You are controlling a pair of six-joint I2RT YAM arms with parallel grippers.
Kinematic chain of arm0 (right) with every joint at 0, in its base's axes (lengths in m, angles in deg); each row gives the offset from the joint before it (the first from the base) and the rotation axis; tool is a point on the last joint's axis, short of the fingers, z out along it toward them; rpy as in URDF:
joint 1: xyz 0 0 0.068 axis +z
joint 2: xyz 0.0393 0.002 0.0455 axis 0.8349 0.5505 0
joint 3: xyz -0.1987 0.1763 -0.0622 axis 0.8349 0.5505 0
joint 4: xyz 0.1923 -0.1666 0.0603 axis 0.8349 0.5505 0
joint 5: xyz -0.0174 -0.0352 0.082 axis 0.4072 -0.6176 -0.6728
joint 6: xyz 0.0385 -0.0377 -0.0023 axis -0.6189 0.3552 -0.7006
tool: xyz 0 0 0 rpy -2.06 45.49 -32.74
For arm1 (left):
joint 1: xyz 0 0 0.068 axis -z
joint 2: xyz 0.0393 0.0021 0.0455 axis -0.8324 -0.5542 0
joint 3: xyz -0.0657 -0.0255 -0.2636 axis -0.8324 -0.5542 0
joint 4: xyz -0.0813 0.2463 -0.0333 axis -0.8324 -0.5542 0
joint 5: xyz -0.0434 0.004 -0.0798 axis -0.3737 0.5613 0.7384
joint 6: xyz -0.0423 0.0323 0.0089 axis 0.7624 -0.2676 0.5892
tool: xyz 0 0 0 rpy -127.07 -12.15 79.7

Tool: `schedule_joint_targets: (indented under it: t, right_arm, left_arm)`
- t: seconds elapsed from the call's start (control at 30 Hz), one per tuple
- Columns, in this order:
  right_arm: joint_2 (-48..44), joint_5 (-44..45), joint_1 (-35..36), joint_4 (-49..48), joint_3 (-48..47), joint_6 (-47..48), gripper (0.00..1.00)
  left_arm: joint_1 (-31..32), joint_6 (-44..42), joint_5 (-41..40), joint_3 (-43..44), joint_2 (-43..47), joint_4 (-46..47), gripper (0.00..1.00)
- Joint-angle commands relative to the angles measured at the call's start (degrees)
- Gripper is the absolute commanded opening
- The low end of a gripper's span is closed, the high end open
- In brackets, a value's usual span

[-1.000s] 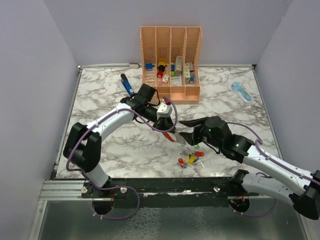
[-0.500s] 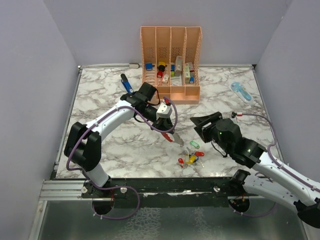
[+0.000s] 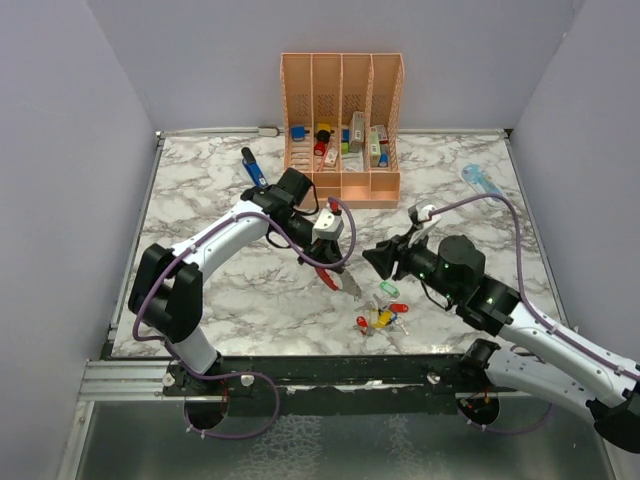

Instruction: Put the keys on the keyring

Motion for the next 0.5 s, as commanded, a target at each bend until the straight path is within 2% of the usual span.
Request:
schedule_joint_targets:
  t: [0.0, 0.17, 0.33, 0.47]
  right_arm:
    - [2.16, -8.32, 0.04, -0.46, 0.25, 8.31, 0.41]
    - [-2.03, -4.93, 0.04, 0.72, 1.68, 3.80, 0.42]
    - [-5.93, -8.03, 0.04, -1.29, 4.41, 2.02, 0.42]
    - [-3.58, -1.48, 0.00, 9.20, 2.36, -2.65, 0.33]
  left_arm:
    - [0.21, 2.97, 0.14, 0.22, 0.38, 1.48, 0.00]
    - [-0.68, 9.77, 1.73, -0.81, 0.19, 7.38, 0.00]
    - [-1.20, 17.39, 0.91, -1.77, 0.02, 13.46, 0.00]
    - [-1.37, 21.61, -1.12, -2.70, 0.31, 17.07, 0.00]
